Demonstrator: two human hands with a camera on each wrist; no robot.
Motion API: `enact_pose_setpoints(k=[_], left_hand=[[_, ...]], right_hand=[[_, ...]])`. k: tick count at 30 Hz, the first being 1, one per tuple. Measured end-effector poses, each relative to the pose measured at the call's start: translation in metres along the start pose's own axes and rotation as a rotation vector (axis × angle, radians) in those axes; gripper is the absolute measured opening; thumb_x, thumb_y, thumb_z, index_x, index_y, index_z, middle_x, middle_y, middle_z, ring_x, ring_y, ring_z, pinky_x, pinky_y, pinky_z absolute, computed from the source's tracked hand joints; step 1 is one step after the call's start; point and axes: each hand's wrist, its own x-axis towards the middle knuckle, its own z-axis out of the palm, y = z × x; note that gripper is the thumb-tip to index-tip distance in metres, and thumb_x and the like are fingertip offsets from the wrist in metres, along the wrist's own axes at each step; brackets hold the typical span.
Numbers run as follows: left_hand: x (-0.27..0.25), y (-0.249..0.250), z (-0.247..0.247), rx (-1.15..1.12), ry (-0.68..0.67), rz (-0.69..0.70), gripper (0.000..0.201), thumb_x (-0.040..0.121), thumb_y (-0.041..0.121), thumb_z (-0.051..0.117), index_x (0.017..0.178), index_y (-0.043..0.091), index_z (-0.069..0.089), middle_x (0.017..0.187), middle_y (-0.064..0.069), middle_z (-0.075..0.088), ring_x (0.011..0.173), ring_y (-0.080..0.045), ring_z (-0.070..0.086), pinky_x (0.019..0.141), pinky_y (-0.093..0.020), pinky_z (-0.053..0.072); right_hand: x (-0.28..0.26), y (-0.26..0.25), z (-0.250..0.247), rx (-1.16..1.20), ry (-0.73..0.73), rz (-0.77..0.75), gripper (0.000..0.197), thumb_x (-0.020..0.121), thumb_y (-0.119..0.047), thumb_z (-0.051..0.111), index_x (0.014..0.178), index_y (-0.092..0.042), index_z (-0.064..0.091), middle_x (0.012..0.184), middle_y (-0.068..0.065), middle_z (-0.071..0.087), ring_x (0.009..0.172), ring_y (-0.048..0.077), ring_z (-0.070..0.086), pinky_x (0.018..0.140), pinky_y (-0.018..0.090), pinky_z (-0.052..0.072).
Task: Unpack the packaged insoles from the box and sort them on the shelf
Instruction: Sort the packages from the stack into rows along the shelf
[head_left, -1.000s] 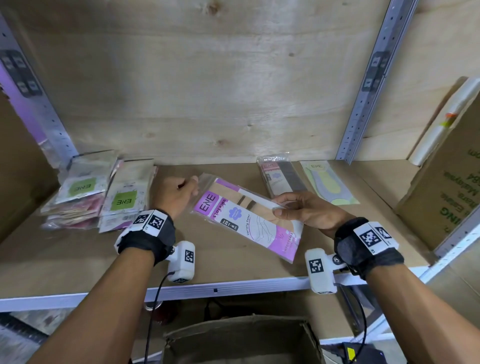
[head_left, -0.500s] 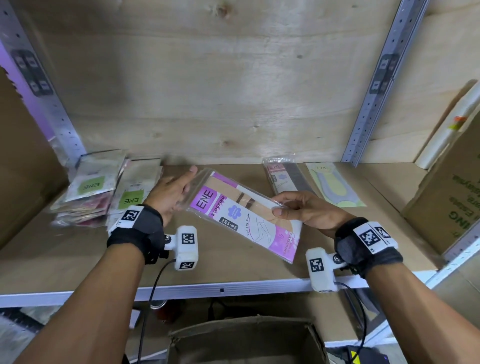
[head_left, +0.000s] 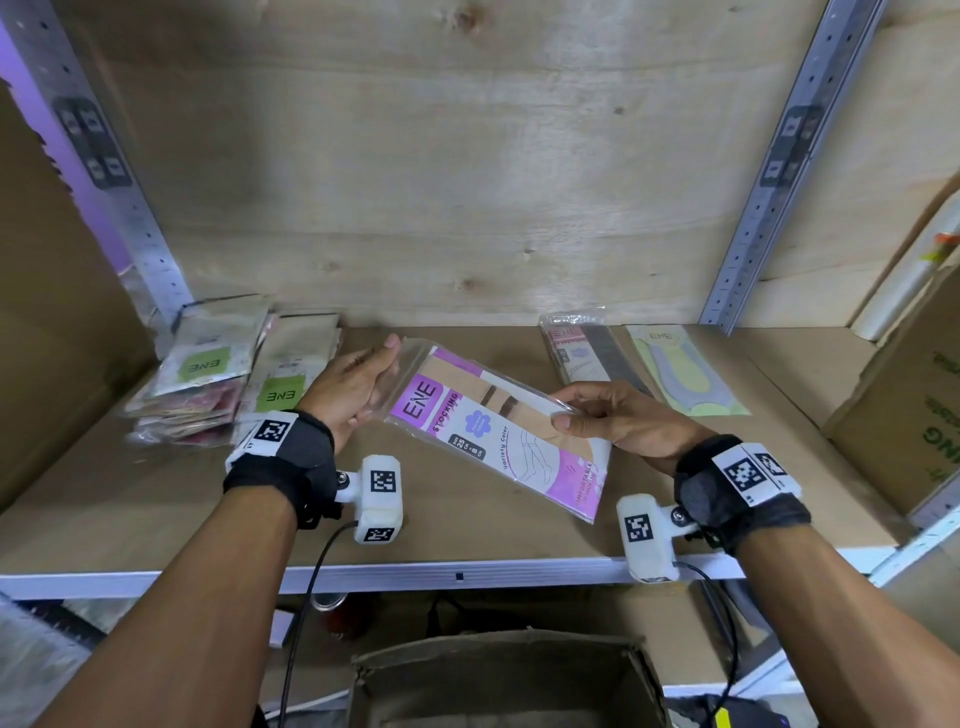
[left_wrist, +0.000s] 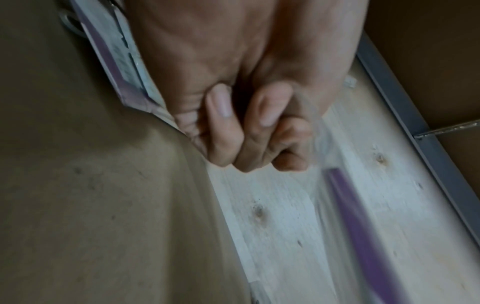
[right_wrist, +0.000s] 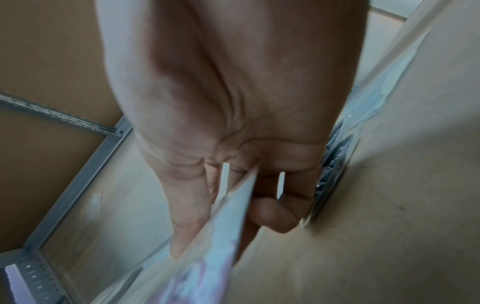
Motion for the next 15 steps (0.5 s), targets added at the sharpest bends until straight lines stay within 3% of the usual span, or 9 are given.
enact_pose_setpoints(k=[3, 5, 6, 8, 9, 10, 12, 15], left_hand=[[-0.002, 0.003, 0.001, -0.028, 0.016, -0.026, 0.046, 0.096, 0.052, 0.055, 0.07, 0.015, 0.053, 0.053, -0.006, 0.028, 0.032, -0.012, 0.029, 0.035, -0.019, 0.027], [-0.003, 0.005, 0.001, -0.068, 0.003, -0.042, 0.042, 0.096, 0.051, 0.056, 0.096, 0.01, 0.06, 0.066, -0.01, 0.033, 0.033, -0.012, 0.037, 0.032, -0.017, 0.03], [-0.003, 0.006, 0.001, -0.086, 0.0, -0.04, 0.042, 0.095, 0.052, 0.057, 0.099, 0.011, 0.06, 0.068, -0.01, 0.035, 0.035, -0.012, 0.036, 0.032, -0.017, 0.028], [-0.002, 0.007, 0.001, -0.095, 0.038, -0.001, 0.049, 0.094, 0.055, 0.056, 0.076, 0.01, 0.057, 0.056, -0.004, 0.036, 0.036, -0.012, 0.028, 0.032, -0.018, 0.022], [-0.002, 0.006, 0.001, -0.098, 0.077, 0.021, 0.049, 0.095, 0.056, 0.055, 0.067, 0.016, 0.056, 0.049, 0.001, 0.036, 0.036, -0.011, 0.026, 0.034, -0.019, 0.02], [-0.001, 0.005, 0.001, -0.113, 0.122, 0.029, 0.048, 0.095, 0.058, 0.052, 0.067, 0.019, 0.058, 0.045, 0.005, 0.039, 0.035, -0.009, 0.028, 0.035, -0.019, 0.019], [-0.001, 0.001, 0.0, -0.163, 0.194, -0.004, 0.049, 0.095, 0.063, 0.047, 0.083, 0.019, 0.064, 0.052, 0.008, 0.052, 0.039, -0.005, 0.038, 0.037, -0.016, 0.028], [0.0, -0.006, -0.004, -0.215, 0.182, -0.075, 0.064, 0.093, 0.071, 0.04, 0.101, 0.015, 0.07, 0.069, 0.002, 0.068, 0.051, -0.006, 0.056, 0.046, -0.015, 0.046]], right_hand=[[0.001, -0.002, 0.003, 0.006, -0.005, 0.0, 0.03, 0.091, -0.001, 0.062, 0.121, 0.003, 0.061, 0.115, 0.019, 0.07, 0.1, 0.022, 0.066, 0.088, 0.024, 0.051], [0.002, -0.004, 0.005, 0.011, -0.004, 0.001, 0.031, 0.091, -0.002, 0.062, 0.122, 0.003, 0.061, 0.117, 0.02, 0.069, 0.103, 0.024, 0.065, 0.094, 0.028, 0.049], [0.002, -0.004, 0.006, 0.016, -0.004, -0.002, 0.031, 0.091, -0.002, 0.062, 0.122, 0.003, 0.061, 0.117, 0.02, 0.069, 0.105, 0.024, 0.065, 0.096, 0.03, 0.049], [0.001, -0.006, 0.007, 0.037, 0.005, -0.012, 0.032, 0.09, -0.005, 0.064, 0.121, 0.003, 0.062, 0.117, 0.022, 0.068, 0.106, 0.026, 0.065, 0.099, 0.034, 0.049], [0.0, -0.008, 0.007, 0.05, 0.022, -0.013, 0.034, 0.088, -0.01, 0.066, 0.12, 0.001, 0.063, 0.117, 0.023, 0.068, 0.106, 0.027, 0.065, 0.1, 0.036, 0.047], [0.0, -0.009, 0.007, 0.063, 0.038, -0.011, 0.035, 0.085, -0.015, 0.069, 0.118, -0.003, 0.065, 0.115, 0.023, 0.069, 0.106, 0.027, 0.065, 0.102, 0.037, 0.045], [-0.001, -0.01, 0.005, 0.09, 0.06, -0.004, 0.032, 0.081, -0.023, 0.072, 0.111, -0.012, 0.069, 0.112, 0.019, 0.071, 0.107, 0.027, 0.066, 0.104, 0.036, 0.043], [0.002, -0.01, 0.005, 0.159, 0.123, 0.036, 0.031, 0.076, -0.027, 0.078, 0.105, -0.019, 0.07, 0.113, 0.017, 0.072, 0.111, 0.03, 0.065, 0.109, 0.039, 0.037]])
